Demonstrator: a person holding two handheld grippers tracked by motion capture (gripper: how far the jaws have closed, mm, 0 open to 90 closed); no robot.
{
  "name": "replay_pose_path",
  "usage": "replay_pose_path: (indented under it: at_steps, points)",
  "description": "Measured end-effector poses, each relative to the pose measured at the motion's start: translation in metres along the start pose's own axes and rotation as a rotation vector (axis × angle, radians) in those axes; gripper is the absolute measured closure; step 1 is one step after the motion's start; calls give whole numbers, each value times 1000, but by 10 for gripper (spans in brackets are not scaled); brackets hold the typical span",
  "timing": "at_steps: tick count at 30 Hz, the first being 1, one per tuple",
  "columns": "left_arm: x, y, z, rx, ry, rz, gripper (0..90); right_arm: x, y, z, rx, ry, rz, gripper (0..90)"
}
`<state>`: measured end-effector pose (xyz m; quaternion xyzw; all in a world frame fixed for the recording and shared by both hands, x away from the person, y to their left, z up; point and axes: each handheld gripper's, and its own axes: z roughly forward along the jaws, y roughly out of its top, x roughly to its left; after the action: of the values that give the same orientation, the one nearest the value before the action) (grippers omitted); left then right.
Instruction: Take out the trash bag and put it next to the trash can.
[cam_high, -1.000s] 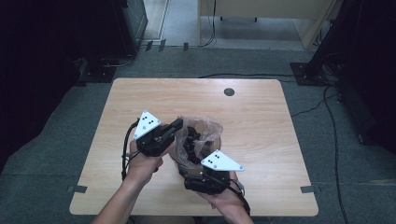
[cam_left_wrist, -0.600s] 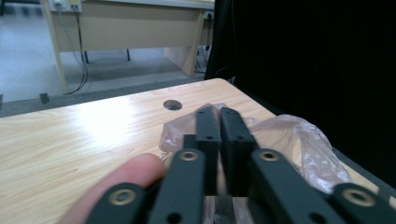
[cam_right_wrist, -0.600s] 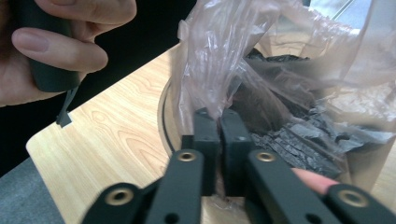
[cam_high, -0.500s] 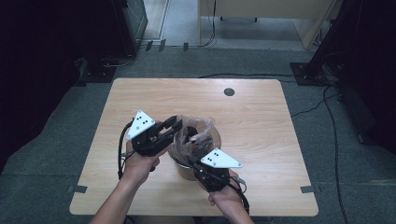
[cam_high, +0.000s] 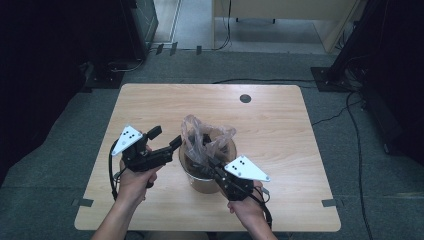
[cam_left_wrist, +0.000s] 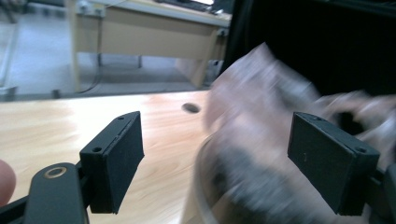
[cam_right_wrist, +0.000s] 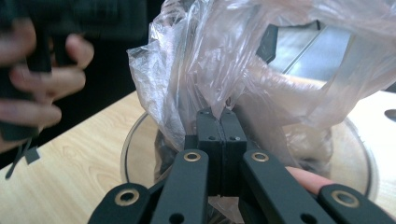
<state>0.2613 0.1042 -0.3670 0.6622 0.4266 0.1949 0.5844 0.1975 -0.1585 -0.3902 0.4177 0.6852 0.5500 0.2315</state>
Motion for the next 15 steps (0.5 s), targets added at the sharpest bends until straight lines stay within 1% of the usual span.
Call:
replay_pose_path:
  at_steps: [2,3,5,7,9,10,12,13,15]
  points:
    - [8,-8,-2,21,29,3,142,-1,2,-1,-16,-3,1,900]
    - [12,-12,-3,31,43,-10,117,-1,3,-2,-22,-6,-1,900]
    - [20,-21,-6,42,87,-27,117,-2,5,-3,-35,-8,2,900]
    - [29,-33,-9,24,143,-12,117,-1,7,-4,-49,-8,-2,900]
    - [37,-47,-12,0,190,-15,119,-1,10,-5,-62,-10,-7,900]
    - [41,-53,-14,2,214,-12,119,-1,11,-5,-68,-10,-11,900]
    - [48,-67,-16,30,248,-4,120,0,14,-7,-78,-12,-12,900]
    - [52,-74,-17,62,261,-1,120,0,15,-7,-85,-11,-16,900]
    - [60,-87,-16,135,311,22,120,0,18,-7,-93,-12,-19,900]
